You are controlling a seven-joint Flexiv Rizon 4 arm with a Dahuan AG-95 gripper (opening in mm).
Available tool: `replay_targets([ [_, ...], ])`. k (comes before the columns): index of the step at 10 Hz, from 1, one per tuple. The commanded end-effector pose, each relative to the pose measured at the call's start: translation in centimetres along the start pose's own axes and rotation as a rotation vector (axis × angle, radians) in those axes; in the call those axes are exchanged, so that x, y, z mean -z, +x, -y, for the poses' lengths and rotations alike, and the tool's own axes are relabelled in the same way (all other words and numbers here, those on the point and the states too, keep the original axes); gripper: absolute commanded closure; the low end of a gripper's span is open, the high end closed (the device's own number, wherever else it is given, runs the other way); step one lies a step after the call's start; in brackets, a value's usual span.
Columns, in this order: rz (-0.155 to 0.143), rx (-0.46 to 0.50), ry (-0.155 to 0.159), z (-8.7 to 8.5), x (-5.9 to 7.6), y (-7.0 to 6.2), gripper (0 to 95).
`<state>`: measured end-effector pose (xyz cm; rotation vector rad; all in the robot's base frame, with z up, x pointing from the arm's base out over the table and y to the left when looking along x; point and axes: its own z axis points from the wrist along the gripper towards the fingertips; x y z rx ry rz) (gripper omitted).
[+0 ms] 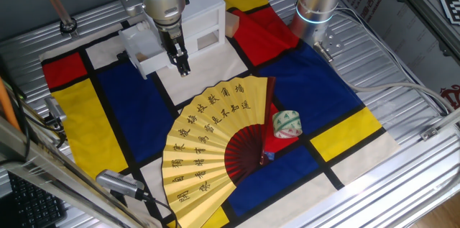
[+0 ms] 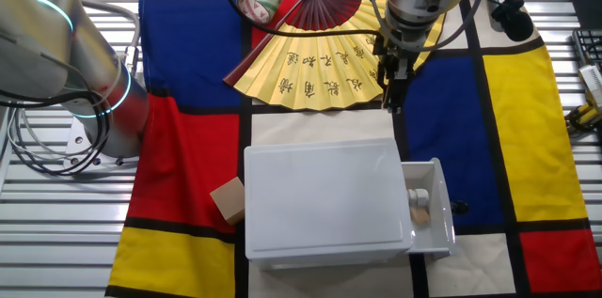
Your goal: Grasp the handle and close the drawer
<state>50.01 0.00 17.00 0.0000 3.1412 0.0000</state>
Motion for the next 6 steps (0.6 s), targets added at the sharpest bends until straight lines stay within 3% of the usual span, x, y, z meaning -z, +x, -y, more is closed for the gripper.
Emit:
replay_targets([
  [1,0.060,-0.040,0.012,0.00,0.00,0.01,95.0],
  [2,0.056,-0.051,-0.013,0.00,0.01,0.02,95.0],
  [6,0.049,-0.058,-0.008,0.00,0.02,0.01,95.0],
])
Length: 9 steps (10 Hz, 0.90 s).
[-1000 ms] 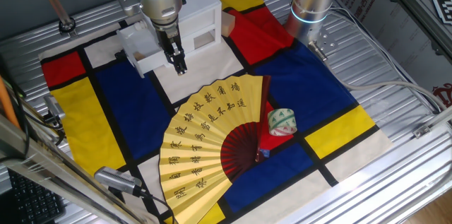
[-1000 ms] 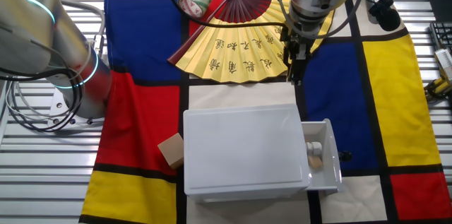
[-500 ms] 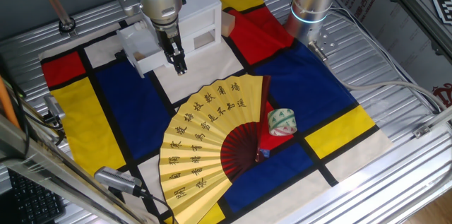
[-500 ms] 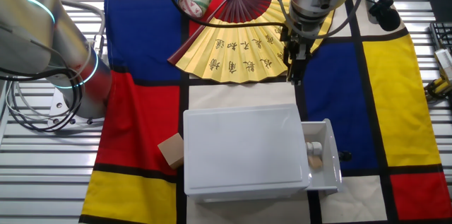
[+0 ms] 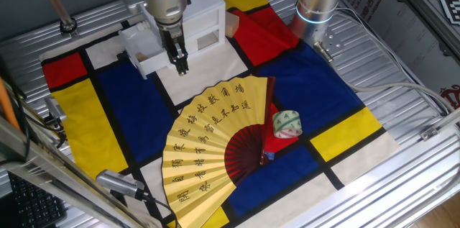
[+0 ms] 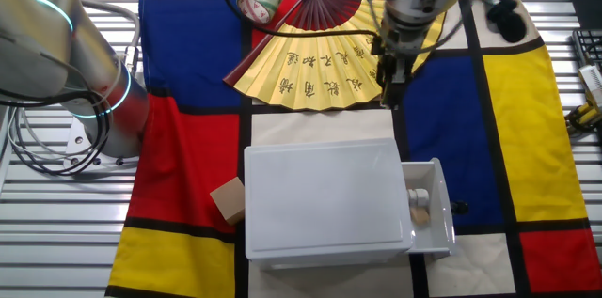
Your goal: Grasp the handle and close the drawer
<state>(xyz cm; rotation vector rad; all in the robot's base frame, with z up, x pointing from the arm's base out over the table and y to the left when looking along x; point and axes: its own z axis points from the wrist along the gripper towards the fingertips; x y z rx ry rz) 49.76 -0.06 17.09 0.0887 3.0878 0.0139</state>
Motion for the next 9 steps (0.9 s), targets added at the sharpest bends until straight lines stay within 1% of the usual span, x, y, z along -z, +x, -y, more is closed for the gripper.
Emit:
replay_targets([
  [1,-0.005,-0.001,0.006,-0.07,-0.09,-0.23,95.0],
  [4,-0.007,-0.001,0.014,-0.07,-0.09,-0.23,95.0],
  [6,-0.006,-0.003,0.011,-0.07,-0.09,-0.23,95.0],
  [9,-0.005,-0.009,0.014,-0.07,-0.09,-0.23,95.0],
])
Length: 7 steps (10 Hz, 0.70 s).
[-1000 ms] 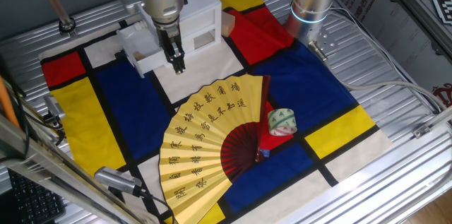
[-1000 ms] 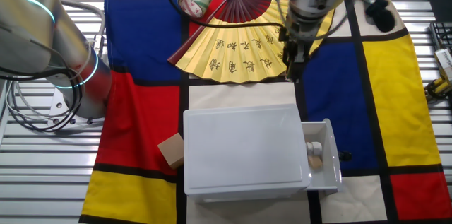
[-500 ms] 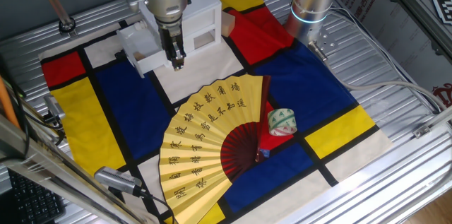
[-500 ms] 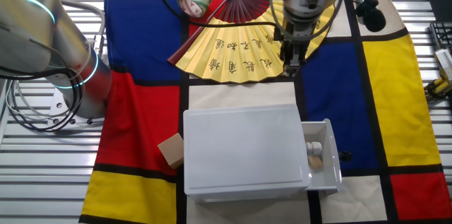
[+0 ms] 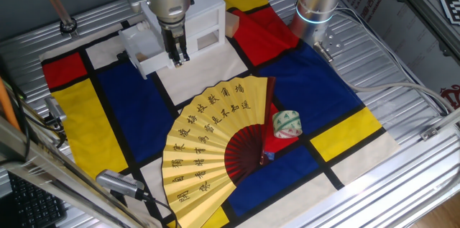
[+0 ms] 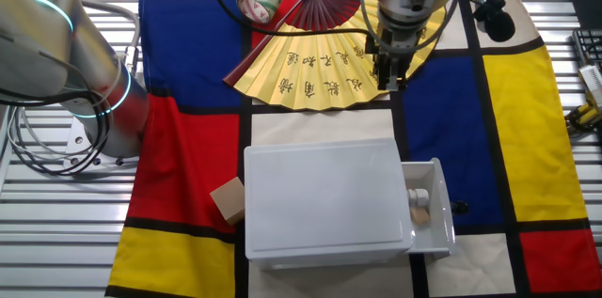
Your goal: Grasp the handle and close the drawer
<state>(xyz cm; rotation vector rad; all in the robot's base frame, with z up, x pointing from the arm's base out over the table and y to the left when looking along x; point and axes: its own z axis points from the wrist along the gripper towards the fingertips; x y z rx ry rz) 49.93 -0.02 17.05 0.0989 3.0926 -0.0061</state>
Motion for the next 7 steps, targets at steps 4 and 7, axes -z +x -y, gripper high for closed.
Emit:
replay_targets([
  [4,0.004,-0.010,0.004,-0.03,-0.04,-0.07,95.0],
  [7,0.008,-0.012,0.006,-0.01,-0.06,-0.08,95.0],
])
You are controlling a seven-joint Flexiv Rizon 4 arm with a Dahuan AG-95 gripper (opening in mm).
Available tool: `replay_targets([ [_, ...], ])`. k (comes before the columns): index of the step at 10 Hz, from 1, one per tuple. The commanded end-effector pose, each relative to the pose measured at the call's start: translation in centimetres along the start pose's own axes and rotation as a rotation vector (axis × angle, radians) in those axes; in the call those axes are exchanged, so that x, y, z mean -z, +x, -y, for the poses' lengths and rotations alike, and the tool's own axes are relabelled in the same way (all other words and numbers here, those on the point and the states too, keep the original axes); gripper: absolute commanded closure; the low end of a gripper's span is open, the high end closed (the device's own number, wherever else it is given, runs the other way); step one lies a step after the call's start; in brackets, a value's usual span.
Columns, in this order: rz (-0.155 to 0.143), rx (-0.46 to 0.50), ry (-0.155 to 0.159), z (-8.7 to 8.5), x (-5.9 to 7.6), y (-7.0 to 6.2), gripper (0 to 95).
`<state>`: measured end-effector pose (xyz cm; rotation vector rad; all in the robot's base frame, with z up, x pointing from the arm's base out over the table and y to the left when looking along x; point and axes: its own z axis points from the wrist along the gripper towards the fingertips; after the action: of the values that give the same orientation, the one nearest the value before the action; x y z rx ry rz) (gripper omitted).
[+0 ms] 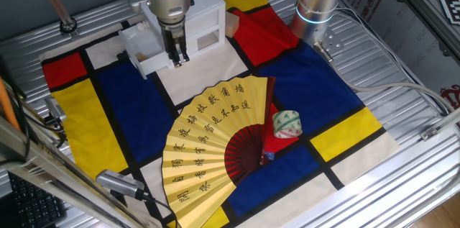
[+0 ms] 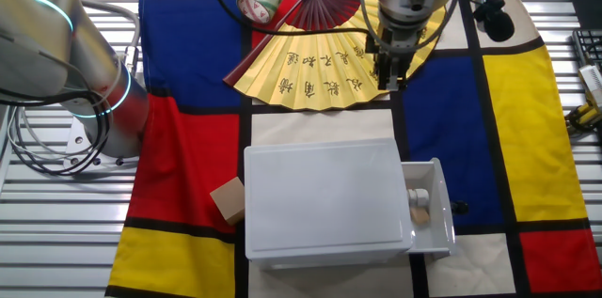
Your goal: Grasp the handle and close the drawer
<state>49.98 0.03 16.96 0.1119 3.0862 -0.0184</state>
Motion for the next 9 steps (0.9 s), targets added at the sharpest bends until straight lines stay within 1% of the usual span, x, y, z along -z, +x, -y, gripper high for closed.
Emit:
replay_targets([
  [1,-0.008,-0.007,-0.001,0.06,0.00,-0.04,95.0],
  [3,-0.002,-0.003,-0.001,0.13,-0.25,-0.12,95.0],
  [6,0.012,0.007,-0.004,0.10,-0.13,-0.08,95.0],
  [9,0.014,-0.001,-0.005,0.11,-0.19,-0.14,95.0],
])
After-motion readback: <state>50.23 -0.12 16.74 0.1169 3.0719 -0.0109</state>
